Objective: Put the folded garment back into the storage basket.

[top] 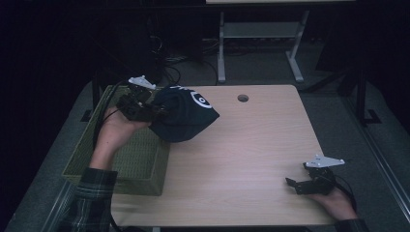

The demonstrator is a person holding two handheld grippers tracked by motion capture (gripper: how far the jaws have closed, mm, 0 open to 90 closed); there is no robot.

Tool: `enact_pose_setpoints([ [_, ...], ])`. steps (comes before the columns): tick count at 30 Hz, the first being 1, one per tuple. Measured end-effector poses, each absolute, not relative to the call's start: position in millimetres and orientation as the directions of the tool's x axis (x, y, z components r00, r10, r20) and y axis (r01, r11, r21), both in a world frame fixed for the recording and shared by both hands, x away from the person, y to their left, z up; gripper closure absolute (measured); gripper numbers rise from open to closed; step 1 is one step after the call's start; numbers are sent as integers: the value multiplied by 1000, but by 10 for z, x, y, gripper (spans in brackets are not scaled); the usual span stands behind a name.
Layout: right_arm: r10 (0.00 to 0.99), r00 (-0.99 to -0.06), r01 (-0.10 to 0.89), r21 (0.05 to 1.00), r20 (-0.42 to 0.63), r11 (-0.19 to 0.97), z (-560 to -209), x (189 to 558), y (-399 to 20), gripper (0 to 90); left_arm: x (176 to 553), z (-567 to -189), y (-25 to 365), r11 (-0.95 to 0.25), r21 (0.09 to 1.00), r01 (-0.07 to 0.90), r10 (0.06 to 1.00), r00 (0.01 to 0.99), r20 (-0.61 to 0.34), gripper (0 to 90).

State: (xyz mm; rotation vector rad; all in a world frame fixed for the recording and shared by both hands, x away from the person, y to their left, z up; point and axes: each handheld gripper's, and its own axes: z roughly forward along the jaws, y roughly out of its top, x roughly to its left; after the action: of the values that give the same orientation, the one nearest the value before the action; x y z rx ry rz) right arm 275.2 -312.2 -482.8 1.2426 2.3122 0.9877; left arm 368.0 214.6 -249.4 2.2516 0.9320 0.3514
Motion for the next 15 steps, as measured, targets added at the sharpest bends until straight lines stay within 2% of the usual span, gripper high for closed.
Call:
enact_pose_setpoints([
  [15, 828, -560, 594, 711, 30, 376, -4829, 2754, -3121, 62, 3624, -2513, 2658, -430, 693, 579, 792, 610, -19, 729],
])
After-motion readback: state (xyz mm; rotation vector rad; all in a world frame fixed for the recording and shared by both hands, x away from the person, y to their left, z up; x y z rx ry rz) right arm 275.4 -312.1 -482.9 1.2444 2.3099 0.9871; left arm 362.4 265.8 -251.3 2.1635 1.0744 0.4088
